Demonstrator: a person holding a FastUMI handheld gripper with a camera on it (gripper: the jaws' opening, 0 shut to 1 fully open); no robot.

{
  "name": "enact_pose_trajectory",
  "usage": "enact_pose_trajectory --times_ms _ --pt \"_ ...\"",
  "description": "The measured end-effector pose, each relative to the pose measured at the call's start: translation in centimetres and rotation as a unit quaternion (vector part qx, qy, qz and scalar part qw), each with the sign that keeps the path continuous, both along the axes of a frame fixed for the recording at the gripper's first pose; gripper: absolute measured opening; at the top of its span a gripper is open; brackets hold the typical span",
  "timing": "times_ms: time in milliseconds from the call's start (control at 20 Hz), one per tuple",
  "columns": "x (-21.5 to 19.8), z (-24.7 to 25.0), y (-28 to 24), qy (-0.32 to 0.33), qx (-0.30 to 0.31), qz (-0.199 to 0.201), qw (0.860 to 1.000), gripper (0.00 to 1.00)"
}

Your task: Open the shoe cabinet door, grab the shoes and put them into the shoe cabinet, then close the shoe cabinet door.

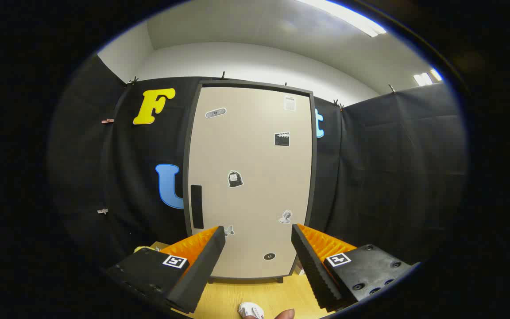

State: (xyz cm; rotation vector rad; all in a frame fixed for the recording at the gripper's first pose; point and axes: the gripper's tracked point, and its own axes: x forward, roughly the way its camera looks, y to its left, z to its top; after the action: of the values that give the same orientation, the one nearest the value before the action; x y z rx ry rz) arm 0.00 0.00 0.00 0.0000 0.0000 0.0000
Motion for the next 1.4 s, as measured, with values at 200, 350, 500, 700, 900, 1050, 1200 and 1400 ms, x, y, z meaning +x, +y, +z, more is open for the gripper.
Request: enact_pose_trajectory --times_ms 200,350,500,700,900,1050,1200,1400 --pt "-0.2 -0.2 0.6 0.003 -0.001 0.002 1.000 0.98" --pt "-0.2 -0.2 1.0 0.004 0.000 0.004 1.000 0.98" --pt "-0.2 -0.2 1.3 0.004 0.001 0.005 1.000 0.98" --pt "-0.1 -0.2 1.8 0.005 0.000 0.009 1.000 0.98" --pt "0.0 -0.2 1.9 0.004 0.001 0.009 1.000 0.98" --pt "0.1 -0.2 2.1 0.006 0.003 0.010 1.000 0.98" --pt "0.1 -0.2 2.6 0.009 0.004 0.014 1.000 0.98" --pt "0.4 0.0 3.6 0.005 0.002 0.016 1.000 0.97"
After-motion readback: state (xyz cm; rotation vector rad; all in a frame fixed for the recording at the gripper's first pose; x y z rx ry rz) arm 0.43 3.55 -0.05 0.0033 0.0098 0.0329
